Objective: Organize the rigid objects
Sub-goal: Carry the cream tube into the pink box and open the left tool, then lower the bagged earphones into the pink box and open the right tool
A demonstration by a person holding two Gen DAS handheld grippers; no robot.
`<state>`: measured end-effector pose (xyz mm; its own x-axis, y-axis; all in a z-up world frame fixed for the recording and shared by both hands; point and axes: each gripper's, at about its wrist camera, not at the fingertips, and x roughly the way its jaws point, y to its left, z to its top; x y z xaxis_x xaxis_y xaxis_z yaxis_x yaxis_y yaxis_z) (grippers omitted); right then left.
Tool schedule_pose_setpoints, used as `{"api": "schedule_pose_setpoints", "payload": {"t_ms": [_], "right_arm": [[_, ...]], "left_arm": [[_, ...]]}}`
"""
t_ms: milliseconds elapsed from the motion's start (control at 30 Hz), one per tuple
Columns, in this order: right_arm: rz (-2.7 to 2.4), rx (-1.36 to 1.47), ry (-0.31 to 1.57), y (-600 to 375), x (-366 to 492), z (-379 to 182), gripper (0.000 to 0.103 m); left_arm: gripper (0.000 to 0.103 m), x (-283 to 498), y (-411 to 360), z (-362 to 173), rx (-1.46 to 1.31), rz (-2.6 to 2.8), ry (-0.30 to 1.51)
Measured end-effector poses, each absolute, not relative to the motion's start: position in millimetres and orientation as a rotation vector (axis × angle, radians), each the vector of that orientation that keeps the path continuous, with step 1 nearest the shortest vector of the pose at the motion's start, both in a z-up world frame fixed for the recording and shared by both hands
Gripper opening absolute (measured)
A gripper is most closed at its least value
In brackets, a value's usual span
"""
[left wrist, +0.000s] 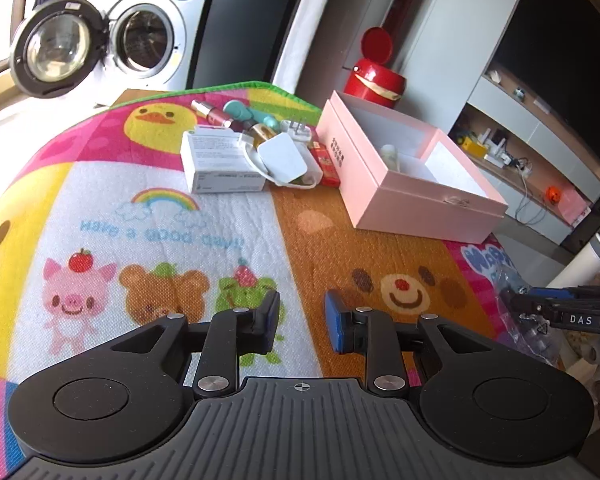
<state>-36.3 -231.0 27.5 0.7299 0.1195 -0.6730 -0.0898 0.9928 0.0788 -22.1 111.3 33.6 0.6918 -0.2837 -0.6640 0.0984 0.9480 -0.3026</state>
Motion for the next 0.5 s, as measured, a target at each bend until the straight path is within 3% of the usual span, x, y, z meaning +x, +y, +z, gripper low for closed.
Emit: {"api": "schedule_pose_setpoints", "payload": {"t_ms": [67,100,133,300,500], "right_arm": [[0.096,0.038,0.809,-231,-35,14,0.035],[0.104,0.059,0.827,-232,-36,12,0.021],[0.107,0.074,0.83,-233,-38,15,0.019],[0.187,0.149,0.681,-236,-34,82,0.019],[0.178,0.164,0.54,-227,40,156,0.019]], "left_arm": [[0.028,-20,113,31,-0.266,-0.225,0.786],[0.028,-20,111,30,-0.269,-0.228,0.785],[0.028,-21,109,31,-0.268,-0.233,0.78],[0.028,-19,108,29,-0.28,-0.245,0.775],[0.028,-23,113,20,-0.295,-0.233,0.808]]}}
